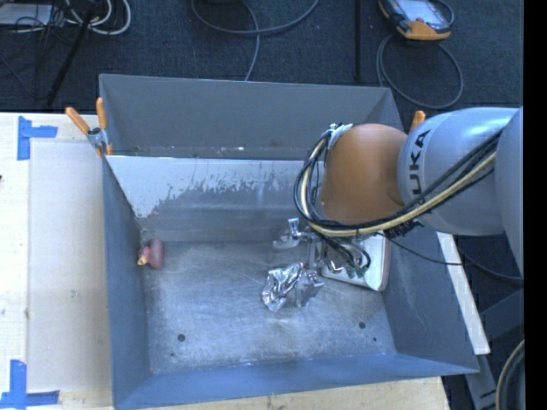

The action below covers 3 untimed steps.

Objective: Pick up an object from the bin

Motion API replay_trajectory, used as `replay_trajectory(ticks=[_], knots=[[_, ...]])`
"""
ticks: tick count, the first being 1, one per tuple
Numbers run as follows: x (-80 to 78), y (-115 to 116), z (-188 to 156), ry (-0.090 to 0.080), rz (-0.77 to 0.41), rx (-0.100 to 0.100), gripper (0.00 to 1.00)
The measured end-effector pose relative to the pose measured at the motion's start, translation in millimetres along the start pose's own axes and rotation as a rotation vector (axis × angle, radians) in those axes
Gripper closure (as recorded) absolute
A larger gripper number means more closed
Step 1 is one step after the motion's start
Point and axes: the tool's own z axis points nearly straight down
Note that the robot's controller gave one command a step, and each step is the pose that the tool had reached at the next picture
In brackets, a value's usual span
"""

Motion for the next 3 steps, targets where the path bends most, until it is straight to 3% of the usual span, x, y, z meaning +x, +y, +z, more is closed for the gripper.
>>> replay_trajectory(ticks=[1,2,3], knots=[[8.3,-6.6,25.2,-0.003,0.103,-0.004,0.00],[8.1,-1.2,24.7,-0.004,0.105,0.003,0.00],[5.6,-0.8,22.3,-0.013,0.108,0.001,1.00]])
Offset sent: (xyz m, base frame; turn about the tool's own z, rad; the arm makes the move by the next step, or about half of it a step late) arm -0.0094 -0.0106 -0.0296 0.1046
